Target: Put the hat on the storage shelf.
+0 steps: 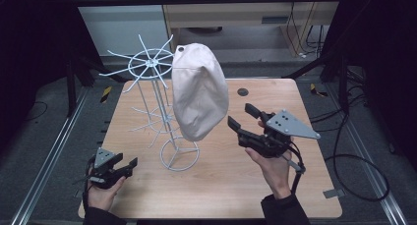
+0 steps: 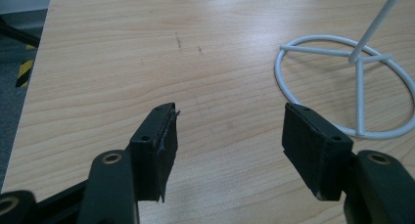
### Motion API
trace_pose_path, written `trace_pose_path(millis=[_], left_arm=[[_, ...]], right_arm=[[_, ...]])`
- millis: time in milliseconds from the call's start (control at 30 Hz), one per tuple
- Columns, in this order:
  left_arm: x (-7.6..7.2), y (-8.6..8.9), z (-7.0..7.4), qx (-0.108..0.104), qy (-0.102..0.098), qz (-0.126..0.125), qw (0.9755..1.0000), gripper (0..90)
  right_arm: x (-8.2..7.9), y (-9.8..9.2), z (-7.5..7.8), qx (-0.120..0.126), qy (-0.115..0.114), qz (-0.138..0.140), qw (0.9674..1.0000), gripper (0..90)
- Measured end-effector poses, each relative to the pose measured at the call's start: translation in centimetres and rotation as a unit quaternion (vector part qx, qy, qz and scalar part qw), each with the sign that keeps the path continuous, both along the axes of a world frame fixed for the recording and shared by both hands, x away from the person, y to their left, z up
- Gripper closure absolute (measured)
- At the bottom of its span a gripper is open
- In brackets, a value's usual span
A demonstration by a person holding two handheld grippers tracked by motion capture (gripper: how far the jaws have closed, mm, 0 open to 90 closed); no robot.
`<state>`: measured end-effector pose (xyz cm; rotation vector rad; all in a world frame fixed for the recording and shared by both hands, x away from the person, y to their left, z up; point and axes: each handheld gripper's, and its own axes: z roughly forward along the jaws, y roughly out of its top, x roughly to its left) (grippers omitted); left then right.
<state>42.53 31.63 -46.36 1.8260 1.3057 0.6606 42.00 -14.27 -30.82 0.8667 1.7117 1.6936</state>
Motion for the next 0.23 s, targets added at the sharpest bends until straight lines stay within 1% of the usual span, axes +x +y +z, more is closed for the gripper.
trace_pose_path(millis=[67, 100, 133, 200, 233], left_arm=[[0.0, 0.0, 0.0, -0.002, -0.002, 0.0, 1.0, 37.5], [0.0, 0.0, 0.0, -0.002, -0.002, 0.0, 1.0, 37.4], [0.0, 0.0, 0.0, -0.002, -0.002, 0.001, 1.0, 37.4], [0.0, 0.0, 0.0, -0.001, -0.001, 0.001, 1.0, 37.2], [0.0, 0.0, 0.0, -0.001, -0.002, 0.001, 1.0, 37.1]], right_arm=[[-0.2, -1.1, -0.6, -0.007, 0.005, -0.015, 0.9998, 31.6], [-0.2, -1.1, -0.6, -0.007, 0.005, -0.015, 0.9998, 31.6], [-0.5, -2.2, -1.5, -0.007, 0.012, -0.033, 0.9994, 30.1], [-0.6, -3.4, -2.7, -0.007, 0.027, -0.051, 0.9983, 28.6], [-0.7, -3.9, -3.4, -0.011, 0.035, -0.06, 0.9975, 27.9]])
